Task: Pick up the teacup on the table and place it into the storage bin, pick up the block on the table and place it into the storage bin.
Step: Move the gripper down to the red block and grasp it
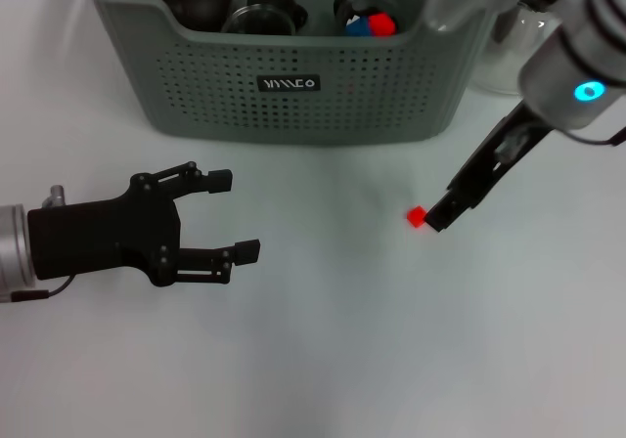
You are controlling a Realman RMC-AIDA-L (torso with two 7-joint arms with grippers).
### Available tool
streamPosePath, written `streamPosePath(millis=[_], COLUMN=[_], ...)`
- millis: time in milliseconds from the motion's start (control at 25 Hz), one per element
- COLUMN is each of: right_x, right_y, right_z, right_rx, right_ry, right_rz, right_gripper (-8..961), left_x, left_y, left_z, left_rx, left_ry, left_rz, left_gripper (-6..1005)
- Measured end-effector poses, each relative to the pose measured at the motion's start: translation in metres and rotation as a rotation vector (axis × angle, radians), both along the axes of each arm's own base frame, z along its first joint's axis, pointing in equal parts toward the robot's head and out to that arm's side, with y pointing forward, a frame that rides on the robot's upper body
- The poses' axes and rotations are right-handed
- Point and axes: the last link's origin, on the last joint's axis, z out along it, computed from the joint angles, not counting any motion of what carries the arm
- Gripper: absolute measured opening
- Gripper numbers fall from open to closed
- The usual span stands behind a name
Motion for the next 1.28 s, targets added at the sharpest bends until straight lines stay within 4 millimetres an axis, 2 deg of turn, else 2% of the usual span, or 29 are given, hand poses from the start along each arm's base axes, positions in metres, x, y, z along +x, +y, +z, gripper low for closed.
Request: streamPosePath(millis=[200, 560, 1000, 1280], right_x=[0.005, 0.006, 0.012, 0.016], right_y=[0.004, 0.004, 0.007, 0.009], right_z=[-0.03, -0.055, -0.065, -0.066], right_rx=[0.031, 0.086, 0.109, 0.12], right_ry=[-0.073, -0.096, -0.074, -0.078], right_rz=[-0.028, -0.018, -0.026, -0.032], right_gripper=[685, 673, 588, 585], left_x=[0.0, 0.0, 0.001, 0.001], left_y=[0.0, 0.001, 0.002, 0.002], left_z=[0.0, 0.0, 0.0, -0.001], left_rx=[0.001, 0.004, 0.002, 0.004], left_ry=[0.003, 0.004, 0.005, 0.008], left_rz=[-0.001, -0.005, -0.009, -0.007], left_gripper=[948, 948, 948, 948])
